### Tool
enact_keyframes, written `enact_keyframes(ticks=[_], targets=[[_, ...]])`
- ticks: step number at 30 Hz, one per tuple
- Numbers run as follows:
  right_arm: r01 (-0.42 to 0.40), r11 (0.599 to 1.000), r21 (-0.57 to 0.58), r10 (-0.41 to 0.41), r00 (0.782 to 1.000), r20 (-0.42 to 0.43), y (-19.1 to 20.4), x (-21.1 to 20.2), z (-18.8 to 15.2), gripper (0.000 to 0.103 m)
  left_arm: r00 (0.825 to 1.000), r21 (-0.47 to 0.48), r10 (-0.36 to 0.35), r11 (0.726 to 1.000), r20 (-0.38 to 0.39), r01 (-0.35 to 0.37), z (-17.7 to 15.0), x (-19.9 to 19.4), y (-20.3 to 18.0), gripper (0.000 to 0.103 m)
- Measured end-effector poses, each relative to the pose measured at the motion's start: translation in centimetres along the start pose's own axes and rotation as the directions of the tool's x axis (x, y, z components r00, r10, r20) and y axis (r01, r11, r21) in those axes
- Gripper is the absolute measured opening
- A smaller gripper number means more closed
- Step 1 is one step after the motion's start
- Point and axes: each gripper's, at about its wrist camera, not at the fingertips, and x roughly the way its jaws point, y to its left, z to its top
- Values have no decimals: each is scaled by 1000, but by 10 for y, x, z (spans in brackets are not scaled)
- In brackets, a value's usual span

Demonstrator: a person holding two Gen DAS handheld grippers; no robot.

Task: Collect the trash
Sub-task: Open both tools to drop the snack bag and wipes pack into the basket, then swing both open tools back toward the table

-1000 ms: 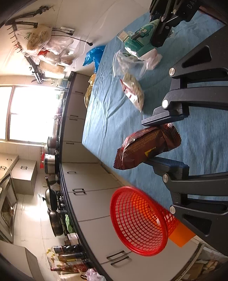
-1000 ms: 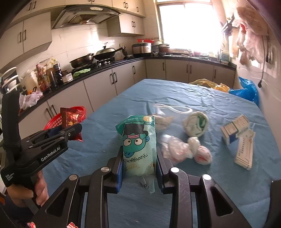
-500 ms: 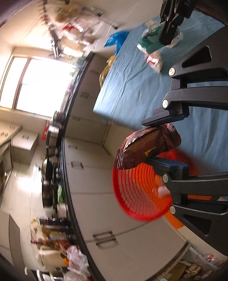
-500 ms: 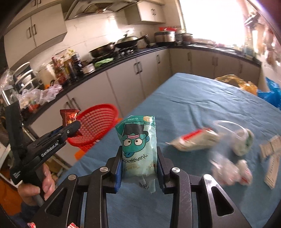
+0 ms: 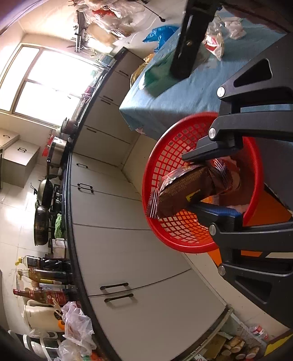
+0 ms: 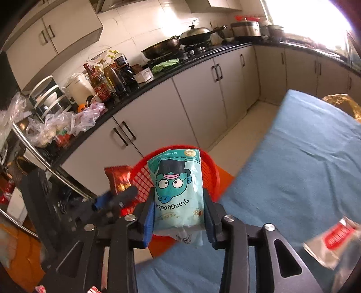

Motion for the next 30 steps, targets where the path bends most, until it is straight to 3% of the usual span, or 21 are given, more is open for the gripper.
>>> enact_keyframes(ticks=[1,2,3,4,10,16,23,27,30], targets=[[-15,1000,6,15,1000,-5,0,6,3,52,1000,-6,6,1000,-4,-6,1,3,1,41],[-32,999,13,32,999,-6,-1,10,5,53,1000,-14,9,1000,-8,-9,2,4,2,48],[-28,999,20,28,1000,1,-2,11,7,53,1000,-22,9,1000,-6,-10,3,5,3,63],[-23,999,25,23,1000,8,-4,10,8,53,1000,-29,12,1000,3,-12,4,4,4,68],[10,999,31,-13,996,88,-21,-36,-8,53,999,-8,8,1000,41,-8,-4,-10,-6,68],[59,996,61,-69,984,167,-52,-103,-62,53,994,84,-103,991,40,99,-34,-29,-61,71],[151,972,180,-189,957,222,-112,-173,-122,53,969,273,-238,930,-67,247,-80,-30,-158,72],[207,933,294,-278,934,226,-161,-209,-145,54,953,345,-272,889,-129,301,-103,-28,-199,72],[259,881,396,-367,903,224,-205,-237,-158,54,945,373,-279,869,-171,325,-116,-26,-220,72]])
